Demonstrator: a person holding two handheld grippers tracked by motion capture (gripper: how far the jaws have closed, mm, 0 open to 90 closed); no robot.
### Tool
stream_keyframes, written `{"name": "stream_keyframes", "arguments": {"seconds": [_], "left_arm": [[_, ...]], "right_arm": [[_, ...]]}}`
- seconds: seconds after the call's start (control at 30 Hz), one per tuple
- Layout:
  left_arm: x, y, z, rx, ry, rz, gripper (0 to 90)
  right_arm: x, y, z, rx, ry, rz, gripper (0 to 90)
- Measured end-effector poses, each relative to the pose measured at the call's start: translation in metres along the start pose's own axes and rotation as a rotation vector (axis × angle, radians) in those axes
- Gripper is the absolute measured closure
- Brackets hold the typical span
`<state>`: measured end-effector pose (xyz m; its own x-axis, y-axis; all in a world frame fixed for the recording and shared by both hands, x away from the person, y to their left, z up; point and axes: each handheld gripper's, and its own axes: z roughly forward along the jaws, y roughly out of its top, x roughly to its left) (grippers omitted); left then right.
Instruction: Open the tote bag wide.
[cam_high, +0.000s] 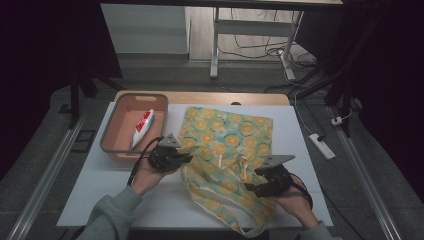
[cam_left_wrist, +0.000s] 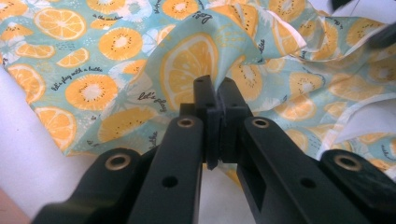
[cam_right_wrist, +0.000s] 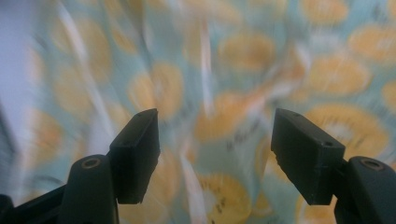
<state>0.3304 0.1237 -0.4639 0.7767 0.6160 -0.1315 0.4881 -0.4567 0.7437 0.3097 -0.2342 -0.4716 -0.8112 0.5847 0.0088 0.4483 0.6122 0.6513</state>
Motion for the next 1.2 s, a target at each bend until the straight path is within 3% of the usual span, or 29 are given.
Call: {"name": "stream_keyframes", "arguments": {"seconds": [0.07, 0.17, 0.2, 0.27, 0.37, 0.43, 0.47, 0.5, 0.53, 0.57, 0.6, 0.73, 0.77, 0.8, 0.9, 0.93, 0.97, 1.0, 1.1, 1.2], "left_arm": [[0.001, -0.001, -0.002, -0.004, -0.002, -0.006, 88.7], [0.003, -0.002, -0.007, -0.018, -0.006, -0.014, 88.7], [0.003, -0.002, -0.009, -0.022, -0.008, -0.015, 88.7], [0.005, -0.003, -0.013, -0.030, -0.009, -0.020, 88.7], [0.007, -0.005, -0.018, -0.038, -0.012, -0.027, 88.7], [0.009, -0.005, -0.022, -0.042, -0.011, -0.026, 88.7], [0.009, -0.005, -0.025, -0.046, -0.008, -0.024, 88.7], [0.009, -0.005, -0.028, -0.051, -0.004, -0.021, 88.7], [0.010, -0.004, -0.030, -0.058, 0.000, -0.022, 88.7], [0.011, -0.004, -0.035, -0.068, 0.005, -0.024, 88.6], [0.012, -0.003, -0.039, -0.078, 0.008, -0.031, 88.6], [0.017, -0.002, -0.053, -0.106, 0.022, -0.038, 88.6], [0.018, -0.002, -0.056, -0.110, 0.025, -0.037, 88.6], [0.019, -0.002, -0.059, -0.114, 0.027, -0.037, 88.6], [0.022, -0.002, -0.063, -0.118, 0.029, -0.046, 88.6], [0.024, -0.002, -0.063, -0.115, 0.027, -0.050, 88.6], [0.025, -0.003, -0.063, -0.110, 0.024, -0.052, 88.6], [0.025, -0.003, -0.062, -0.102, 0.023, -0.051, 88.6], [0.024, -0.005, -0.057, -0.079, 0.005, -0.045, 88.5], [0.020, -0.004, -0.046, -0.039, 0.012, -0.025, 88.4]], "right_arm": [[0.004, -0.008, 0.018, 0.070, -0.017, -0.020, 34.3], [0.008, -0.008, 0.028, 0.106, -0.019, -0.043, 38.9], [0.011, -0.007, 0.036, 0.131, -0.010, -0.061, 50.2], [0.011, -0.005, 0.039, 0.149, -0.009, -0.068, 55.1], [0.011, -0.002, 0.044, 0.173, 0.020, -0.086, 79.8], [0.012, 0.002, 0.045, 0.189, 0.011, -0.095, 89.4], [0.013, 0.005, 0.043, 0.185, 0.018, -0.104, 89.9], [0.019, 0.013, 0.033, 0.147, 0.039, -0.124, 90.0], [0.019, 0.013, 0.033, 0.147, 0.039, -0.124, 90.0], [0.025, 0.023, 0.016, 0.072, 0.049, -0.129, 90.0], [0.025, 0.023, 0.016, 0.072, 0.049, -0.129, 90.0], [0.027, 0.043, -0.023, -0.087, 0.013, -0.145, 90.0], [0.024, 0.047, -0.030, -0.127, -0.004, -0.141, 90.0], [0.012, 0.053, -0.041, -0.181, -0.040, -0.110, 90.0], [-0.006, 0.057, -0.042, -0.217, -0.050, -0.059, 90.0], [-0.025, 0.057, -0.035, -0.217, -0.074, -0.012, 90.0], [-0.034, 0.057, -0.030, -0.204, -0.094, 0.003, 90.0], [-0.034, 0.057, -0.030, -0.204, -0.094, 0.003, 90.0], [-0.060, 0.053, -0.013, -0.187, -0.118, 0.066, 90.0], [-0.077, 0.049, 0.005, -0.166, -0.099, 0.135, 90.0]]}}
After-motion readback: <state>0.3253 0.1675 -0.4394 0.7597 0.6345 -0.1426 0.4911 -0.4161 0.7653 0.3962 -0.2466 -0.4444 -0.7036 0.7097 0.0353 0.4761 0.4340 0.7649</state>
